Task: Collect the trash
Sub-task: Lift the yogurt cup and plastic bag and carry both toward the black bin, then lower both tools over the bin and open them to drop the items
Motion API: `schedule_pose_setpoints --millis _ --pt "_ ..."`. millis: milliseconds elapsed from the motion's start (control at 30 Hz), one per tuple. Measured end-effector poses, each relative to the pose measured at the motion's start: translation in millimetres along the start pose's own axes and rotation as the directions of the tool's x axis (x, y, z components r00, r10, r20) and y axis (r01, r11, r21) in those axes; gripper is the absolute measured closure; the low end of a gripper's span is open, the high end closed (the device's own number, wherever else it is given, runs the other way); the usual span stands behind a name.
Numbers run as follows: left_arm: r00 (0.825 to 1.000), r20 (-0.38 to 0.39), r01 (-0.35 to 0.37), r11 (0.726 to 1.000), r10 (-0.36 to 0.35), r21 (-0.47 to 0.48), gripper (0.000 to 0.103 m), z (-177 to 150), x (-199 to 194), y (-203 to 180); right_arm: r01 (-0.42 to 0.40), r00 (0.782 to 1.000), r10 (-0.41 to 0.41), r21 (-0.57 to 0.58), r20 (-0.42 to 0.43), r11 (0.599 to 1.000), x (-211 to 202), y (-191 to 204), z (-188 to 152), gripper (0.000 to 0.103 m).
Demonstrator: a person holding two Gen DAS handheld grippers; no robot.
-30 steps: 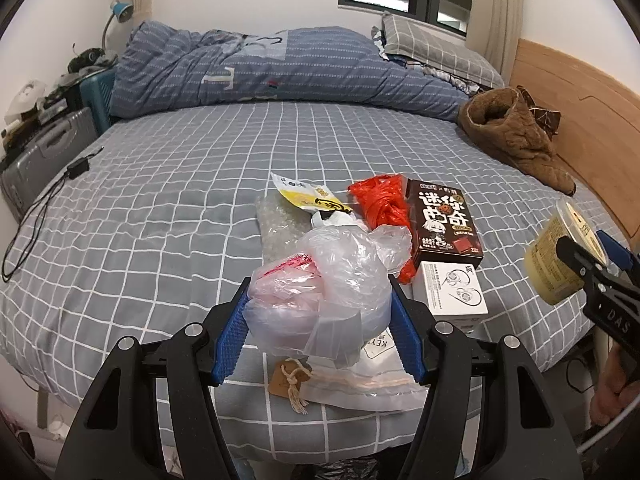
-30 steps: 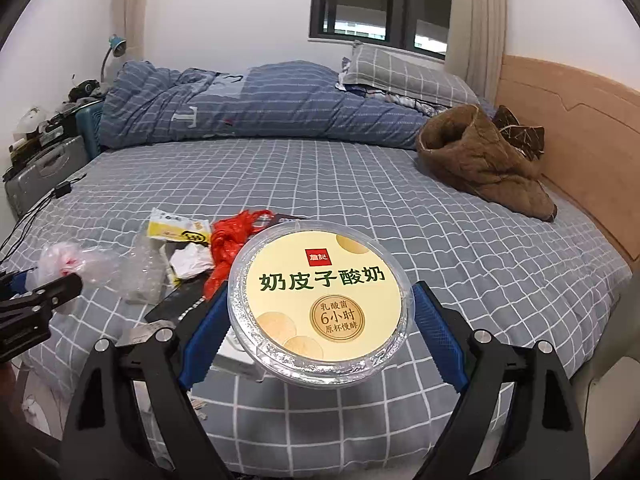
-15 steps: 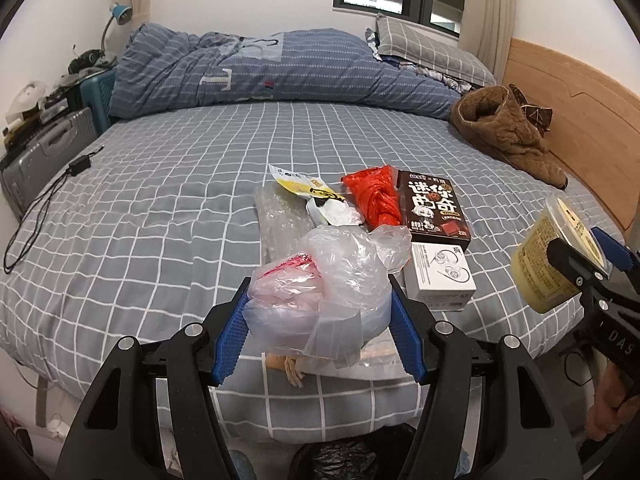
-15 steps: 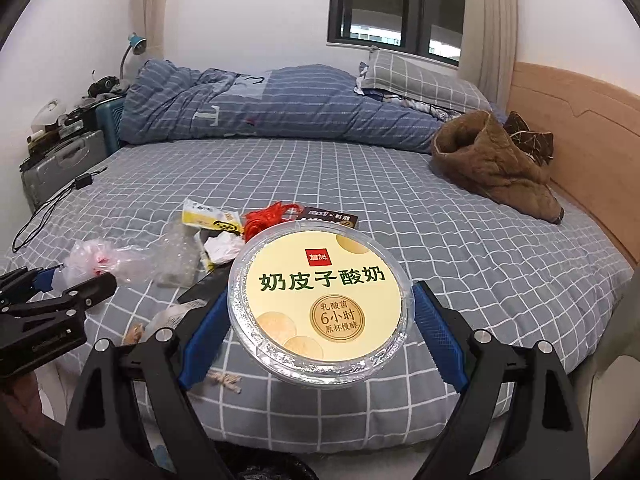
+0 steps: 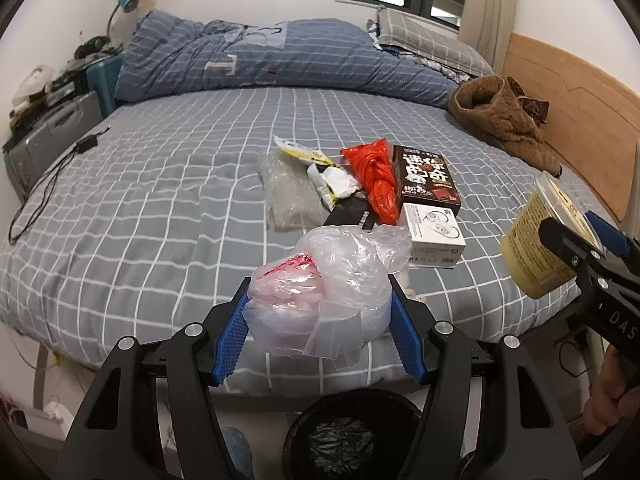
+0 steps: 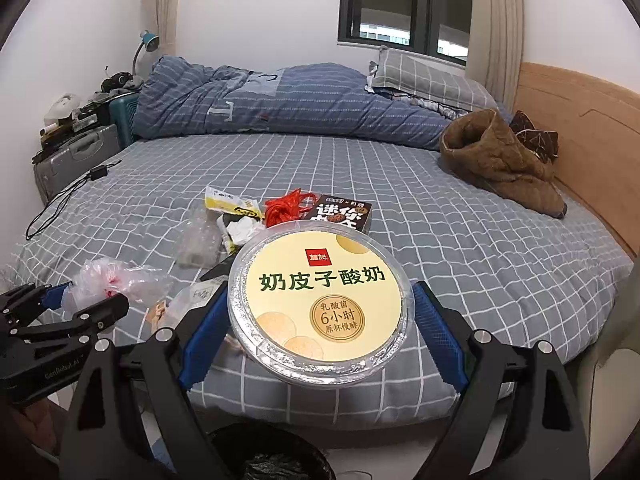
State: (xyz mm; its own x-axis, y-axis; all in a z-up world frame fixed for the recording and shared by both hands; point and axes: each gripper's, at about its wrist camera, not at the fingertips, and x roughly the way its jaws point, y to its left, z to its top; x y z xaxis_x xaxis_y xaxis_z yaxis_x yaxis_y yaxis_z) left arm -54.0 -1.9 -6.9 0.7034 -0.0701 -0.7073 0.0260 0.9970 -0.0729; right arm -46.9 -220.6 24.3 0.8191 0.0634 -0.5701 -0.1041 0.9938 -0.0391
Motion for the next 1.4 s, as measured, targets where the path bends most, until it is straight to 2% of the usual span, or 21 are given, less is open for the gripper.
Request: schedule_pose_setpoints --millis 867,1400 --pt "1.0 -0.03 0.003 1.0 -0.003 -0.007 0.041 -43 -47 -9 -0.051 0.998 0.051 0.003 -0.039 0.999 -50 11 -46 0.019" --pt "0.999 -0.046 -0.009 1.0 0.008 -0.028 0.041 -58 -78 -7 -0.059 0.997 0.059 0.006 -0.055 0.998 -78 17 -60 0.019"
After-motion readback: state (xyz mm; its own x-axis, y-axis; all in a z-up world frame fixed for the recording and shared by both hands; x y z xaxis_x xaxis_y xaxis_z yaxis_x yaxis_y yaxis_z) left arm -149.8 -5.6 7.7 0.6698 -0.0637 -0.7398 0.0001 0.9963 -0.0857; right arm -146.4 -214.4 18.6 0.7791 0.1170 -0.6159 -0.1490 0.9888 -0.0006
